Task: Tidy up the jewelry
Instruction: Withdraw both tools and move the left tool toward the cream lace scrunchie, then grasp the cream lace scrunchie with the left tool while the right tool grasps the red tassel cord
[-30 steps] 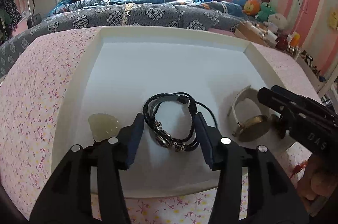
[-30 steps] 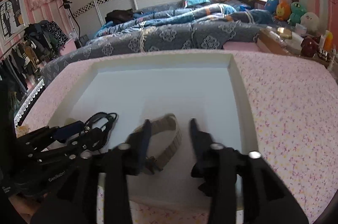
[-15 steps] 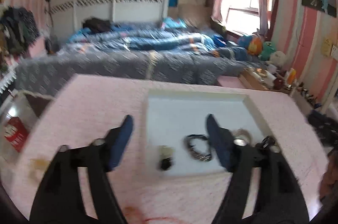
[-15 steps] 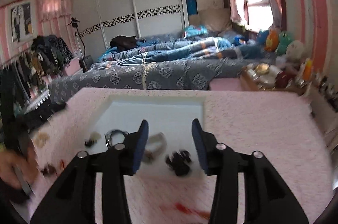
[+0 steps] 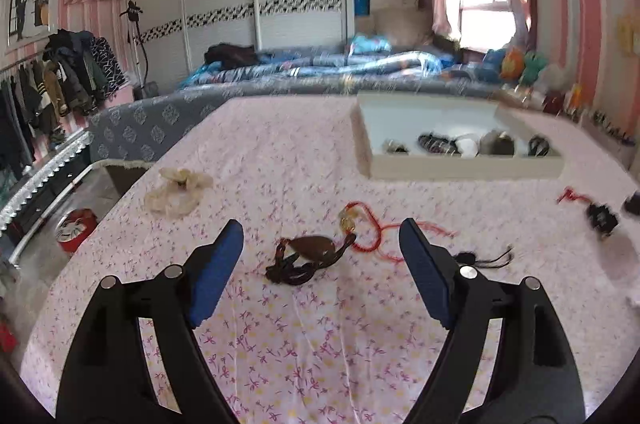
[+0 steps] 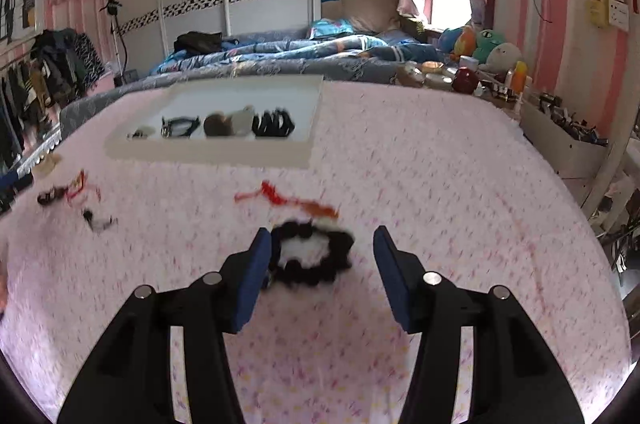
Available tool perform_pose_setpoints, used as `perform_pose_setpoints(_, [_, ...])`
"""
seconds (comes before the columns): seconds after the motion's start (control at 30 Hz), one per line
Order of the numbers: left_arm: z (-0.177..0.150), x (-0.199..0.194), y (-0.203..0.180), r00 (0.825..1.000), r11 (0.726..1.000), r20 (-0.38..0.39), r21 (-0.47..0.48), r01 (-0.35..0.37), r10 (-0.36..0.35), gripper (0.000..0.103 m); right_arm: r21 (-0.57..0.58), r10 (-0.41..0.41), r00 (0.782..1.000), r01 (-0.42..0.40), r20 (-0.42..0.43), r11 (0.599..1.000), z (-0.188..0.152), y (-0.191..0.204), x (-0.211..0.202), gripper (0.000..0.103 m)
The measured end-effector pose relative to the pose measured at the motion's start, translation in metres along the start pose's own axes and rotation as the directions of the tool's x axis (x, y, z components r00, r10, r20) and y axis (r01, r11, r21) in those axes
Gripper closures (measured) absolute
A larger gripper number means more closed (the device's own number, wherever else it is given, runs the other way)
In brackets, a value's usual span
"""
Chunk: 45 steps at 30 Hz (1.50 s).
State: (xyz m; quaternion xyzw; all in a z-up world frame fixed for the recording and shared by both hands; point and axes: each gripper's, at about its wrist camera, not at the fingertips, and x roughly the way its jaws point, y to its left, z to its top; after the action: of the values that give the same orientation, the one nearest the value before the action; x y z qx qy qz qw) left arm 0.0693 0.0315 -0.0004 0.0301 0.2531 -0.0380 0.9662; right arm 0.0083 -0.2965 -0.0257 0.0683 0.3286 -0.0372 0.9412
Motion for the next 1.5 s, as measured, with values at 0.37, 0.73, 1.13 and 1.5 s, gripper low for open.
perform_pose_setpoints(0.37, [-0.003, 0.01, -0.006, 0.999, 1.0, -0.048, 0.03, -0.003, 0.004, 0.015, 0.044, 0.012, 1.0, -0.011, -0.02, 0.999, -0.003, -0.003, 0.003, 0.049])
perform_pose_setpoints(0.73, [-0.006, 0.021, 0.005, 0.995, 0.999, -0.1, -0.03, 0.017, -0.019, 0.015, 0.047, 0.015, 0.999, -0.013, -0.042, 0.999, -0.004, 0.0, 0.007, 0.048])
perform_pose_setpoints(1.13, [-0.005, 0.033, 0.022, 0.988, 0.995, -0.15, -0.098, 0.021, -0.035, 0.015, 0.072, 0.015, 0.999, -0.012, -0.043, 0.997, -0.004, -0.004, 0.008, 0.048])
perform_pose_setpoints(1.5, [0.031, 0.062, 0.114, 0.973, 0.98, -0.12, -0.015, -0.198, 0.195, 0.015, 0.085, 0.006, 0.999, -0.002, -0.051, 0.996, 0.026, -0.026, 0.017, 0.048])
